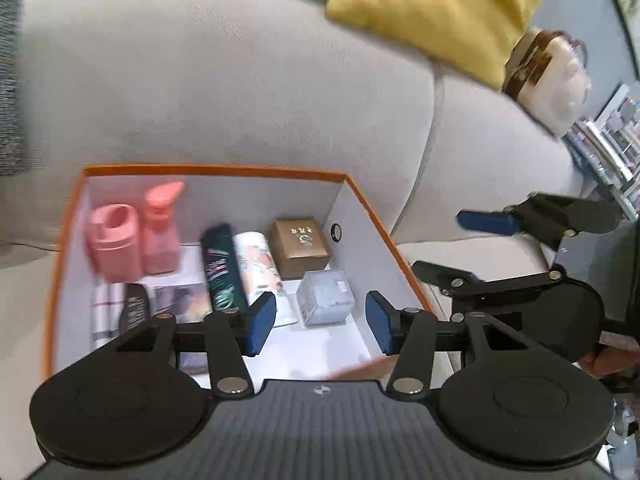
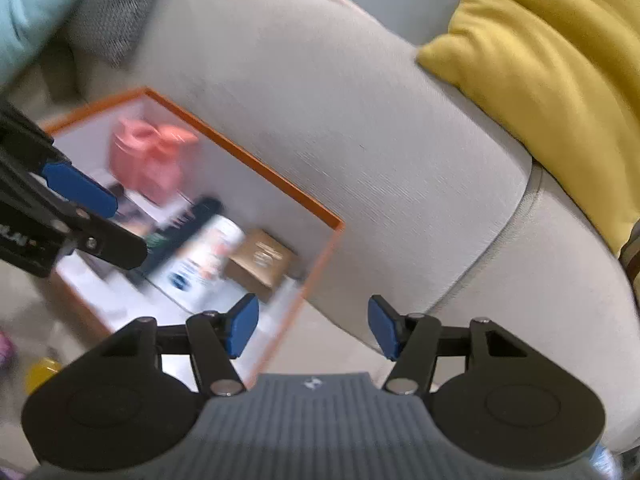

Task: Organize rigid objects
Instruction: 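Open both tools and withdraw them toward the card pack and tape measure, then grasp red-blue card pack with left tool while right tool grasps yellow tape measure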

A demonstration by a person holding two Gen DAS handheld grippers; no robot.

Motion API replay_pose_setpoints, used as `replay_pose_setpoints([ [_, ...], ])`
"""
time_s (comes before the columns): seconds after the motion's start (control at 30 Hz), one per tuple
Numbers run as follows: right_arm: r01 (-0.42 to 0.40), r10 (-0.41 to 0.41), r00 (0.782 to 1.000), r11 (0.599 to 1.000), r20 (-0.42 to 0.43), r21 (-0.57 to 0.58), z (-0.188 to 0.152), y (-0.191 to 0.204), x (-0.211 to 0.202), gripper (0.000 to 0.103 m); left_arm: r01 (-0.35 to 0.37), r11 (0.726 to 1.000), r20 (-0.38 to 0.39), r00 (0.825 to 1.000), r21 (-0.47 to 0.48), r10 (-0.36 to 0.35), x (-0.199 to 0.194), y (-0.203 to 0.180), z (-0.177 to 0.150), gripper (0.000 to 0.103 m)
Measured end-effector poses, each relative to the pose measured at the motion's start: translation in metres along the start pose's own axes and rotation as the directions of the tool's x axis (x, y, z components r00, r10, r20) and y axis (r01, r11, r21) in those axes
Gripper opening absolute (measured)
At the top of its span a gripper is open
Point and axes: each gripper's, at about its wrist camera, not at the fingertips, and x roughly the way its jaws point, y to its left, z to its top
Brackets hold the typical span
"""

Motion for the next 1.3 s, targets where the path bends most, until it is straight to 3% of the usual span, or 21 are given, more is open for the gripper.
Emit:
replay_pose_setpoints([
  [0.13, -0.103, 0.093, 0.991, 0.99, 0.094, 0.101, -0.012, 0.029, -0.035, 0.061, -0.033, 0.999, 0.073, 0.997, -0.036, 0.036, -0.033, 0.009, -0.034, 0.06],
  [0.23, -0.157, 0.137, 0.983, 0.971, 0.119, 0.18, -0.032, 0.06, -0.051, 0.061, -0.109, 0.993, 0.068, 0.991, -0.046, 0.112, -0.046, 0.017, -0.067, 0.06],
  [0.3, -0.193, 0.172, 0.98, 0.949, 0.101, 0.248, -0.048, 0.082, -0.053, 0.061, -0.143, 0.989, 0.042, 0.988, -0.044, 0.145, -0.052, 0.024, -0.086, 0.059],
  [0.37, -0.202, 0.19, 0.979, 0.929, 0.069, 0.31, -0.064, 0.101, -0.05, 0.061, -0.134, 0.986, -0.003, 0.991, -0.104, 0.134, -0.055, 0.038, -0.103, 0.059],
  [0.57, -0.141, 0.207, 0.975, 0.855, -0.08, 0.5, -0.106, 0.132, -0.031, 0.059, -0.109, 0.965, -0.111, 0.99, -0.237, 0.085, -0.04, 0.073, -0.142, 0.058],
  [0.67, -0.113, 0.221, 0.966, 0.83, -0.136, 0.546, -0.118, 0.138, -0.021, 0.054, -0.119, 0.951, -0.185, 0.98, -0.285, 0.068, -0.027, 0.08, -0.15, 0.058],
  [0.83, -0.125, 0.246, 0.958, 0.821, -0.148, 0.557, -0.113, 0.137, -0.01, 0.055, -0.119, 0.937, -0.225, 0.973, -0.329, 0.045, -0.009, 0.082, -0.157, 0.059],
  [1.03, -0.099, 0.302, 0.934, 0.737, -0.194, 0.669, -0.106, 0.13, 0.015, 0.058, -0.197, 0.964, -0.262, 0.954, -0.181, 0.146, 0.012, 0.053, -0.164, 0.065],
  [1.17, -0.079, 0.304, 0.926, 0.733, -0.223, 0.675, -0.1, 0.132, 0.031, 0.068, -0.229, 0.967, -0.265, 0.945, -0.115, 0.193, 0.024, 0.043, -0.167, 0.065],
  [1.3, -0.067, 0.316, 0.917, 0.725, -0.244, 0.685, -0.098, 0.136, 0.047, 0.068, -0.259, 0.965, -0.255, 0.936, -0.037, 0.241, 0.032, 0.032, -0.168, 0.061],
])
